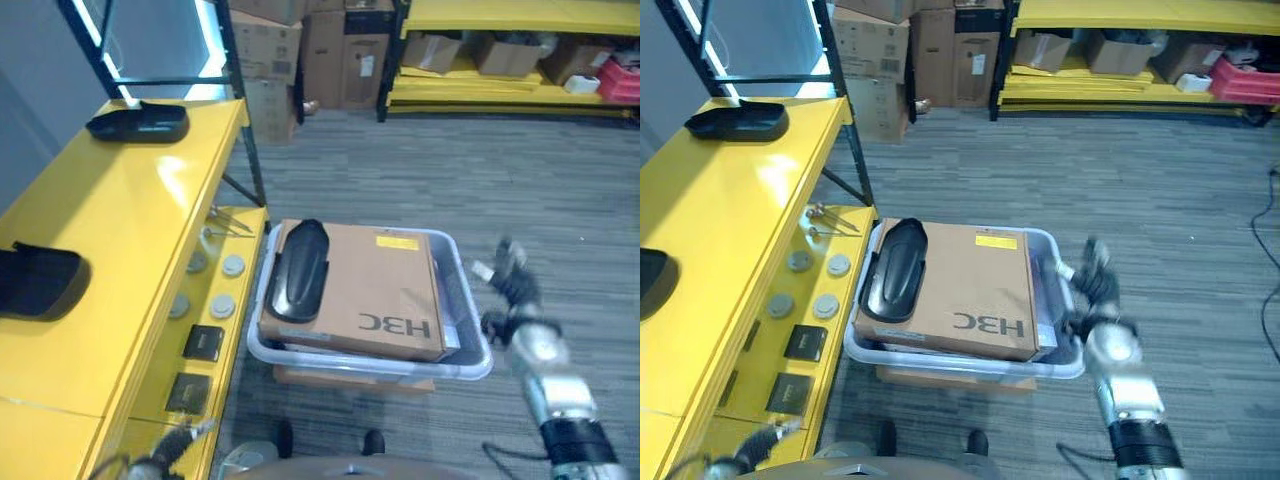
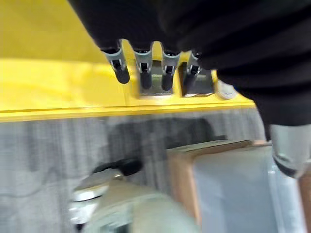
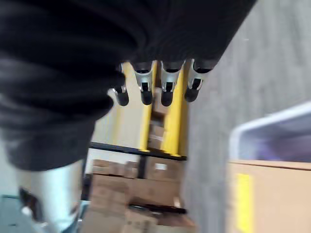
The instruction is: Move parts from the plastic box to the shelf.
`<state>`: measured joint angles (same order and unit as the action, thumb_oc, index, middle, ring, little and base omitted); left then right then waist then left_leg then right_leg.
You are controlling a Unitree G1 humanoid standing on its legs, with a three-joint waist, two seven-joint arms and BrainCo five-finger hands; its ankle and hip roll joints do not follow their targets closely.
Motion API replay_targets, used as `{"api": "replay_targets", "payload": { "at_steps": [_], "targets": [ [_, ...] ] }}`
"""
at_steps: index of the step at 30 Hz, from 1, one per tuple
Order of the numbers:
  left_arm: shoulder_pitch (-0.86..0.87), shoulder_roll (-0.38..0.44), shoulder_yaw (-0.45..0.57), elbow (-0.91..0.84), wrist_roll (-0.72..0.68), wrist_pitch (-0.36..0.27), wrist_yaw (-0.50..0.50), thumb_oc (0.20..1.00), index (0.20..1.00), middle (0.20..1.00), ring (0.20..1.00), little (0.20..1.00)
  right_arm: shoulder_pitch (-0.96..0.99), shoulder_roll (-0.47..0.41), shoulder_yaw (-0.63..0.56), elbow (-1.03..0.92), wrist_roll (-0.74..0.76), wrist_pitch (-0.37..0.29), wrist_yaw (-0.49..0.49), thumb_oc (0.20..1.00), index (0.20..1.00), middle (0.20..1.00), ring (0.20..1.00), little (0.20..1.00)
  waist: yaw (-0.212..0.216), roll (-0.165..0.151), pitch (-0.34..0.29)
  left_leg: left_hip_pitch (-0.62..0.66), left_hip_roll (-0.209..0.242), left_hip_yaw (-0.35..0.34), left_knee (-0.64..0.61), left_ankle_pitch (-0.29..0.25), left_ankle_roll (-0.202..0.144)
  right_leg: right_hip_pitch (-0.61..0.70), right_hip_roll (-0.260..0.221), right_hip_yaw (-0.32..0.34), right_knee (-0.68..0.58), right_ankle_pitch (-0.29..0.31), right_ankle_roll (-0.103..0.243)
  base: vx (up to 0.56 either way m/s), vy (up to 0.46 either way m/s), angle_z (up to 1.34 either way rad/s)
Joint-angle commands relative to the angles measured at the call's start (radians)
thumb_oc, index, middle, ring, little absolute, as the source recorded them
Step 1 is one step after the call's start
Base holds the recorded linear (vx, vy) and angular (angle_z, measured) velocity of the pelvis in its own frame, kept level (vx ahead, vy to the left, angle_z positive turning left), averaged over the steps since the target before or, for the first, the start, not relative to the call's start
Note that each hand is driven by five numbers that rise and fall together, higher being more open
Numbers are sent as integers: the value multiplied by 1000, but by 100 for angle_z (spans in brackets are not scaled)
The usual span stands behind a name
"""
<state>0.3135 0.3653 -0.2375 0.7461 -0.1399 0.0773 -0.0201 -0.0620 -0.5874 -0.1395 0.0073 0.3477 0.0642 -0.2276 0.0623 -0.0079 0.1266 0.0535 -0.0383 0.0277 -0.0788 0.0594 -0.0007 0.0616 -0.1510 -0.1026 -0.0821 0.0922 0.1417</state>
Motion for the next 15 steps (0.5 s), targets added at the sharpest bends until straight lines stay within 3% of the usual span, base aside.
{"api": "replay_targets", "payload": {
  "at_steps": [1, 5, 9, 15],
  "targets": [
    [-67, 3, 2, 65, 61, -126, 79, 1000, 1000, 1000, 1000, 1000, -37, -78, 6, -1, -1, 44, 70, 1000, 1000, 1000, 1000, 1000, 39, 22, -15, -27, 43, 4, 37, -60, -17, -26, 36, -46, 17, -40, 20, 34, 26, 10],
    [-57, -39, 5, 198, 89, -190, 117, 1000, 1000, 1000, 1000, 1000, -130, -99, 87, -28, -28, 126, 117, 1000, 1000, 1000, 1000, 1000, 75, 14, -24, -28, 45, -5, 23, -53, -22, -20, 34, -73, 9, -43, 17, 11, 12, 1],
    [-56, -67, -18, 280, 104, -229, 135, 1000, 1000, 1000, 1000, 1000, -226, -45, 246, 93, -107, 221, 96, 1000, 1000, 1000, 1000, 1000, 133, 9, -28, -39, 44, -36, 19, -46, -28, -12, 24, -118, 10, -47, 15, 12, 63, 18],
    [-61, -88, -34, 326, 91, -215, 139, 1000, 1000, 1000, 1000, 1000, -242, 40, 376, 384, -183, 149, -20, 1000, 1000, 1000, 1000, 1000, 204, 15, -23, -58, 34, -85, 33, -48, -29, 0, 2, -180, 20, -49, 19, 3, 81, 51]
  ]
}}
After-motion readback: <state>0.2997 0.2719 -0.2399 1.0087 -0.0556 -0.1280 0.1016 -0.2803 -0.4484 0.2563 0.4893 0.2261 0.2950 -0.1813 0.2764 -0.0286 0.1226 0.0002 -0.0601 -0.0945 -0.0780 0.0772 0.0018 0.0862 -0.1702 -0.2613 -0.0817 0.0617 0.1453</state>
